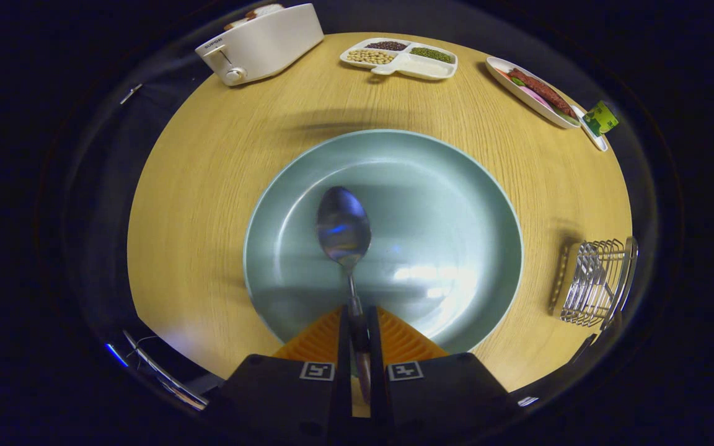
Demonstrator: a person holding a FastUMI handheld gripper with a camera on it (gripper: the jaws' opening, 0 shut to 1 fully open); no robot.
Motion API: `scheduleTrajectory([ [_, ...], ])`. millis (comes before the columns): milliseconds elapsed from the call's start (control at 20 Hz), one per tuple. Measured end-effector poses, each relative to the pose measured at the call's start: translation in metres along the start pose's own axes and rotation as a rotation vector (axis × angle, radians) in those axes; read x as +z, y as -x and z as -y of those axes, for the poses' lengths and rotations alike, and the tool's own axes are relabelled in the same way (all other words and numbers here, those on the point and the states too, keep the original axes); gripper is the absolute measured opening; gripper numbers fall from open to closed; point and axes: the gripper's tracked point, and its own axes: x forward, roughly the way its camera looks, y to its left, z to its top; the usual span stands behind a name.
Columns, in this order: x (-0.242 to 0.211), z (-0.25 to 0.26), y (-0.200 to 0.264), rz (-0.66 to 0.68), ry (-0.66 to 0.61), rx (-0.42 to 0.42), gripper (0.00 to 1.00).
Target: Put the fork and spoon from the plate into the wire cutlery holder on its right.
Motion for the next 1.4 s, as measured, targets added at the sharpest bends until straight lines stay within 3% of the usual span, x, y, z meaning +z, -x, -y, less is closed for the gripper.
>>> scheduleTrajectory([
  [200, -0.005, 0.001, 0.006, -0.005, 0.061, 0.053, 0.06],
  [650, 0.003, 0.018, 0.071, 0.038, 0.063, 0.165, 0.06],
  [1050, 0.002, 0.127, 0.163, 0.012, 0.092, 0.146, 0.06],
  [1400, -0.015, 0.214, 0.188, -0.11, 0.074, 0.091, 0.06],
])
